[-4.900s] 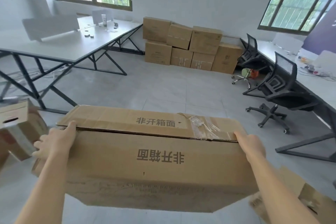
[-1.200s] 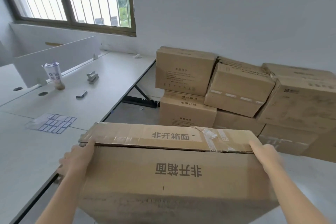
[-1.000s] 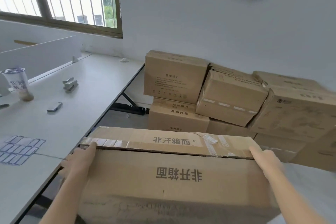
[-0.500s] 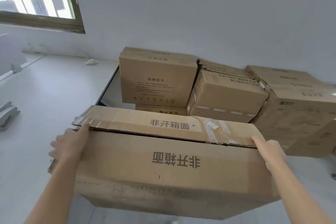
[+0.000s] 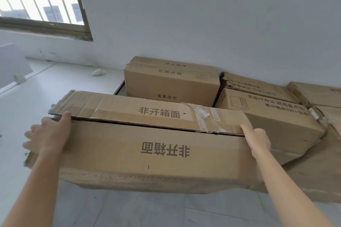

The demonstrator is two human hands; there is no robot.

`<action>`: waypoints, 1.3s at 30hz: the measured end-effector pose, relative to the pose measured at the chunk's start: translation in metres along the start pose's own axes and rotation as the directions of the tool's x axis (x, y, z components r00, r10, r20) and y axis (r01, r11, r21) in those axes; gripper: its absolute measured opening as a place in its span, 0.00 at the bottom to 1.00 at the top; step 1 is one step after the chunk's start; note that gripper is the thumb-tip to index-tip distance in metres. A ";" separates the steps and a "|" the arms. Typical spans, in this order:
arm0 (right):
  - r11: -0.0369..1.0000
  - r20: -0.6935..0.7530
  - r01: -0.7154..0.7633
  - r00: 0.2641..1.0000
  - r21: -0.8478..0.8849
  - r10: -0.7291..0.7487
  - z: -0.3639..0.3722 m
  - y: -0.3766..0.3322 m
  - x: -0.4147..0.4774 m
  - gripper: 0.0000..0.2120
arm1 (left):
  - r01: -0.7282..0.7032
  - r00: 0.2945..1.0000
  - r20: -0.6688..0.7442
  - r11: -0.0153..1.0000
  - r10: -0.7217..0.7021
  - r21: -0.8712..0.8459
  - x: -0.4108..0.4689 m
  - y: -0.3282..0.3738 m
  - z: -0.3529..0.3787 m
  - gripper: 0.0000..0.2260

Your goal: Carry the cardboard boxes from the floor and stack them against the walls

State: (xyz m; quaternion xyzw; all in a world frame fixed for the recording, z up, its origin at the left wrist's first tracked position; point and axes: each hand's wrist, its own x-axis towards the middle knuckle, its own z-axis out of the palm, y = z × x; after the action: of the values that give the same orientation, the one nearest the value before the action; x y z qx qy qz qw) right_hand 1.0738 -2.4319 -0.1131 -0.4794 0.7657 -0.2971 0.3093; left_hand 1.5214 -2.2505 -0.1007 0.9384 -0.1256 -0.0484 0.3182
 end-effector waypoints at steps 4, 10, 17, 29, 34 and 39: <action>0.995 0.004 0.090 0.996 -0.040 -0.090 0.020 -0.036 0.038 0.16 | 0.077 0.996 -0.035 0.993 -0.080 -0.093 0.041 0.002 0.027 0.43; 0.983 0.021 0.174 0.985 -0.061 -0.173 0.062 -0.092 0.102 0.16 | 0.162 0.986 -0.031 0.983 -0.165 -0.082 0.069 0.028 0.052 0.41; 0.982 0.091 0.178 0.981 -0.058 -0.173 0.108 -0.136 0.174 0.21 | 0.171 0.985 0.012 0.981 -0.170 -0.093 0.109 0.085 0.103 0.43; 1.000 -0.076 0.029 0.997 -0.008 -0.030 0.128 -0.137 0.257 0.21 | -0.072 0.995 0.070 0.995 0.067 0.066 0.175 0.229 0.195 0.30; 0.999 -0.164 -0.037 0.986 -0.040 0.029 0.147 -0.113 0.270 0.20 | -0.149 0.985 0.105 0.985 0.139 0.091 0.192 0.255 0.237 0.35; 0.994 -0.187 -0.016 0.982 -0.106 -0.004 0.190 -0.119 0.269 0.19 | -0.051 0.990 0.134 0.989 0.033 0.141 0.209 0.218 0.263 0.36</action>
State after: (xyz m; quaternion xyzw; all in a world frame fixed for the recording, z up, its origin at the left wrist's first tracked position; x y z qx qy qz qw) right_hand 1.1894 -2.7519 -0.1950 -0.4628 0.8078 -0.2984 0.2106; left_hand 1.6330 -2.6270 -0.1785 0.9508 -0.1692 -0.0941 0.2417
